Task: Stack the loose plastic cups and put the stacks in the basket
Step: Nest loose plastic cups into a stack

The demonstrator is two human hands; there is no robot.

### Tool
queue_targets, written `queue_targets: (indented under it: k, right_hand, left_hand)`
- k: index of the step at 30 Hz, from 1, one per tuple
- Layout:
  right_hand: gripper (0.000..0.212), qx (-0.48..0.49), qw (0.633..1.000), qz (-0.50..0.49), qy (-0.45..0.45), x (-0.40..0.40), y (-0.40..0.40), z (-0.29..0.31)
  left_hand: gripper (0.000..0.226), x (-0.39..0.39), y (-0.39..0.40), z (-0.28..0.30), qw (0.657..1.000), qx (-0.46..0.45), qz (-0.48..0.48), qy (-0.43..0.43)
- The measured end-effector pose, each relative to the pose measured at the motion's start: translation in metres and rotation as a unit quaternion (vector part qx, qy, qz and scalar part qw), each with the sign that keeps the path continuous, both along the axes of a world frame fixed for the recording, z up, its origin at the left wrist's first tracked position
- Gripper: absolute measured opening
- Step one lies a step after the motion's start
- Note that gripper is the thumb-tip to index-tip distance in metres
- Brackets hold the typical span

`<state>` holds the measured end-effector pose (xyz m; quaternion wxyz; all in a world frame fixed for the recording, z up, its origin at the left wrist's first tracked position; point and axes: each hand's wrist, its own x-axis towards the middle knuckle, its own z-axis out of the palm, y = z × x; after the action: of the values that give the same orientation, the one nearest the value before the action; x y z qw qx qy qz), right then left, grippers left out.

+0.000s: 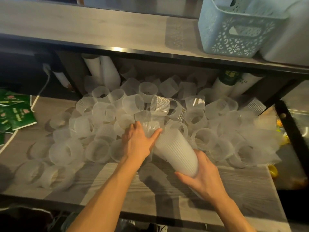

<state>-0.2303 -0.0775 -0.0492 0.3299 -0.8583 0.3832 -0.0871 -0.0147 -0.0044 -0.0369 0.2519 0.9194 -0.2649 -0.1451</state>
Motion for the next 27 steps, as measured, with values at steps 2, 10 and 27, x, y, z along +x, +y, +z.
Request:
queue_targets:
  k: [2,10,27]
  right_hand:
    - [0.084,0.008,1.000,-0.004,-0.003,-0.002,-0.001,-0.001]
    - [0.080,0.050,0.998,-0.029,-0.039,-0.007,-0.009,-0.005]
    - [0.080,-0.040,0.994,0.097,0.016,-0.003,-0.016,0.017]
  left_hand:
    - [0.088,0.002,-0.010,0.001,0.999,0.037,0.004,0.001]
    - [0.069,0.007,0.004,-0.003,0.999,-0.048,0.008,0.024]
    - [0.053,0.015,0.054,0.066,0.925,-0.240,-0.238,0.175]
